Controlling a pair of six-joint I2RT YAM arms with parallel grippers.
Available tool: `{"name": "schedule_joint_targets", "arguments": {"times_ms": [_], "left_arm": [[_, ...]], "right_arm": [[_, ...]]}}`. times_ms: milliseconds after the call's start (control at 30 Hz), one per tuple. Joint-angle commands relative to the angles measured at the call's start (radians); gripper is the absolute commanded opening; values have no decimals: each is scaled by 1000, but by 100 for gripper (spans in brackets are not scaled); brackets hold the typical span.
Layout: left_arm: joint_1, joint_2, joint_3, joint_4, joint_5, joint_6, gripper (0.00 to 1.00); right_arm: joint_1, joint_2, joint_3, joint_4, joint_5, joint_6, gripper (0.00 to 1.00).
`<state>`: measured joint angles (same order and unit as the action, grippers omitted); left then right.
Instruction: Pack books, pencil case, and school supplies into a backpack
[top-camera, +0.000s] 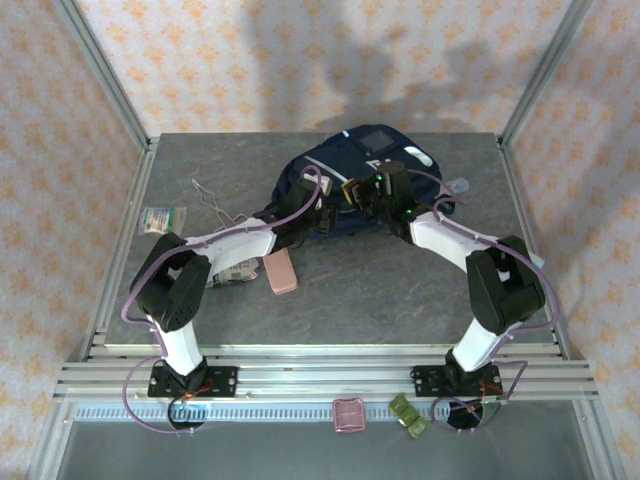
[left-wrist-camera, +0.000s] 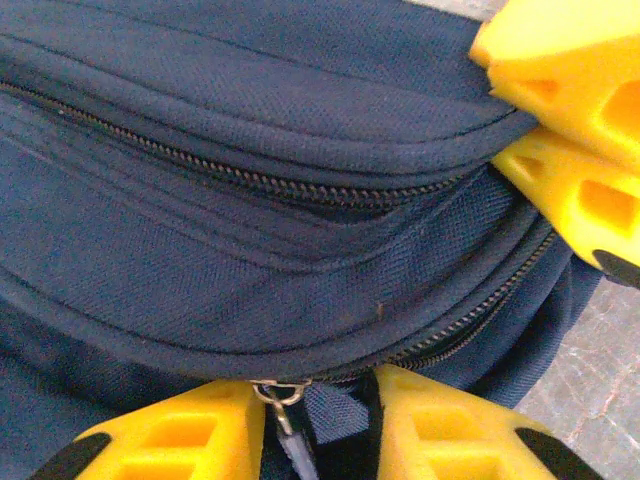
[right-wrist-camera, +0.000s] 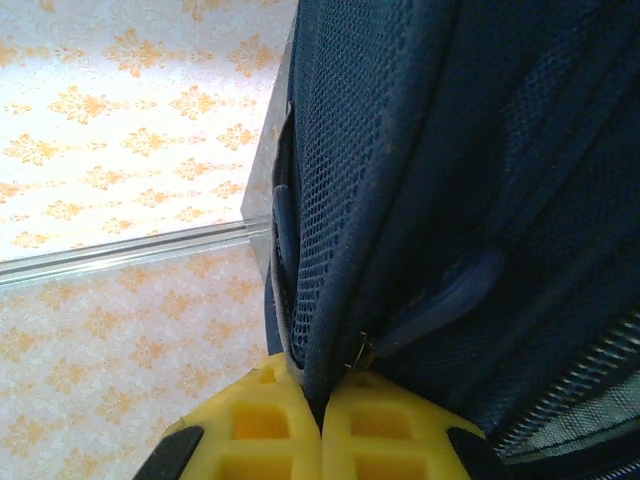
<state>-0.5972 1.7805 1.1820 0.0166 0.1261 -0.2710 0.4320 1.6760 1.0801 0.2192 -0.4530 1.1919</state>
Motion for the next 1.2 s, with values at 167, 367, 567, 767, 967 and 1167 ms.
{"name": "schedule_joint_targets", "arguments": {"times_ms": [167,367,567,767,967,1167], "left_arm": [[21,-31,-51,80,141,42,21],[33,-61,-103,133,265,52,37],[41,-42,-94,155,338,46,37],[55,-22,-71,118,218,37,41],[87,-53,-95,108,175,12,51],[120,-78,-108,117,234,2,57]], "right_arm": [[-10,-41,60,120,-15,-20,0],[-15,-39,66,112,-15,-20,0],[-15,-38,72,108,-16,-22,0],[-14,-48,64,109,-14,-24,0],[-17,-45,77,108,-16,-23,0],[-24,-27,117,95,-33,-20,0]]}}
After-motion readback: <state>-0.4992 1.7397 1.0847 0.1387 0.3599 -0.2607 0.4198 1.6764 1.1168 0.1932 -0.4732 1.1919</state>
